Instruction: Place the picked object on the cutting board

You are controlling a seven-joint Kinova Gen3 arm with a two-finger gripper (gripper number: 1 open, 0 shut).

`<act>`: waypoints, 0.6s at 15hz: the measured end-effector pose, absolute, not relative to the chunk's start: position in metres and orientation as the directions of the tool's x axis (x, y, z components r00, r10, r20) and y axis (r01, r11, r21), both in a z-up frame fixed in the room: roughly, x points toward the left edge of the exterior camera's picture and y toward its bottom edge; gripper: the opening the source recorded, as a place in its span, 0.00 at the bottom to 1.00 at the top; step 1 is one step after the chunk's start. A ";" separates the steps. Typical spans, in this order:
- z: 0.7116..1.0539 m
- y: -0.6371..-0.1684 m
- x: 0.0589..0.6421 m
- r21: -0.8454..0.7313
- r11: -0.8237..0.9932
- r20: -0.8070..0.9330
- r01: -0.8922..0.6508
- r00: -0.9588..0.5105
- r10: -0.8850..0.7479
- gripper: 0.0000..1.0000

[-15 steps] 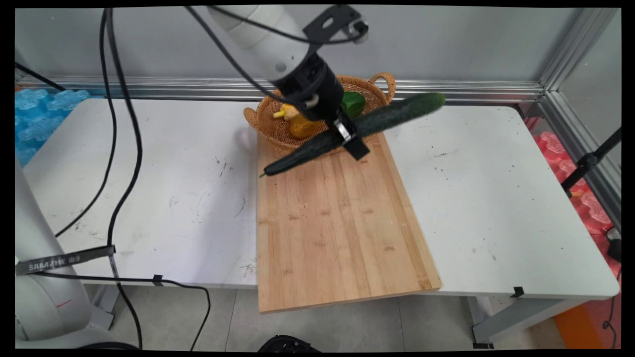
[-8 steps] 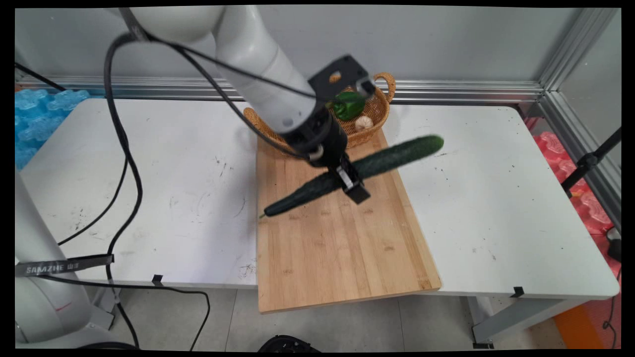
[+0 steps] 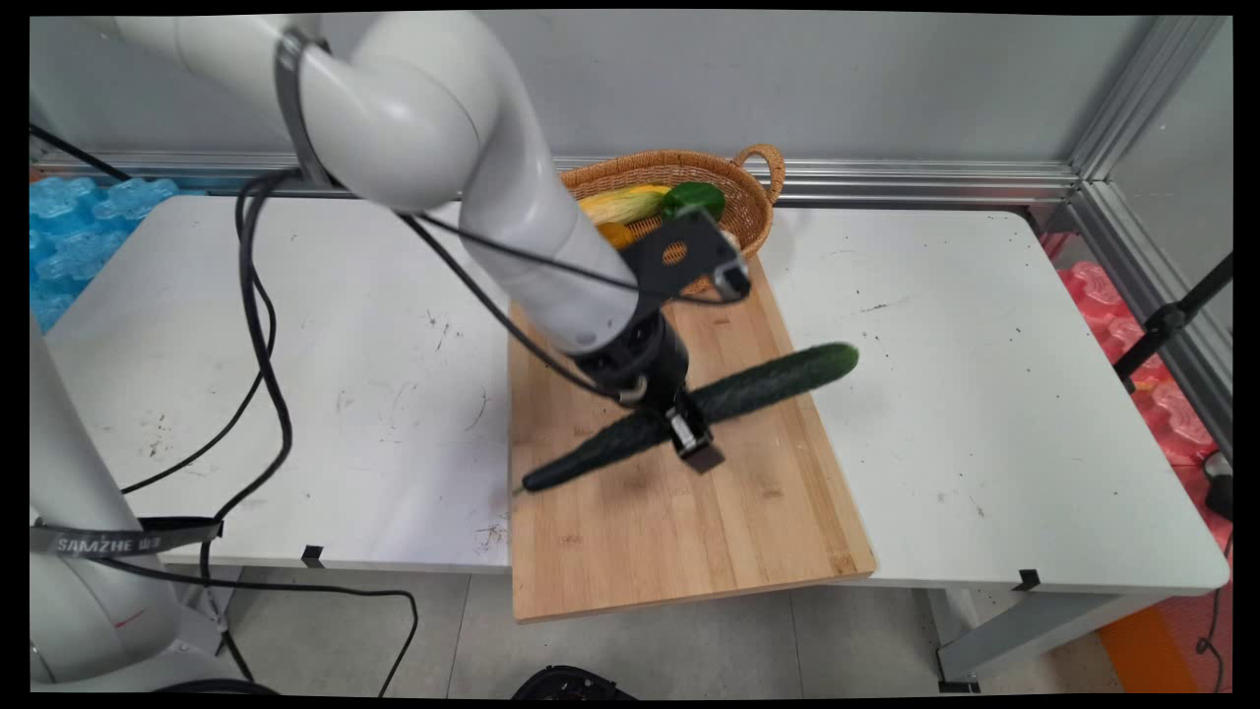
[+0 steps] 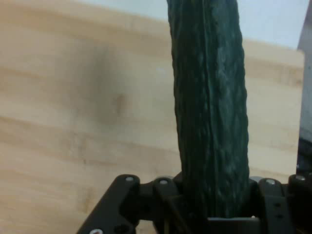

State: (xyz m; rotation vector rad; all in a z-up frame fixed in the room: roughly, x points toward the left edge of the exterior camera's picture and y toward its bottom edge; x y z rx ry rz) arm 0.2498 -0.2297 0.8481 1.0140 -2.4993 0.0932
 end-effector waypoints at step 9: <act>0.795 -0.221 0.244 0.104 0.694 0.333 -0.712 -0.633 -0.699 0.00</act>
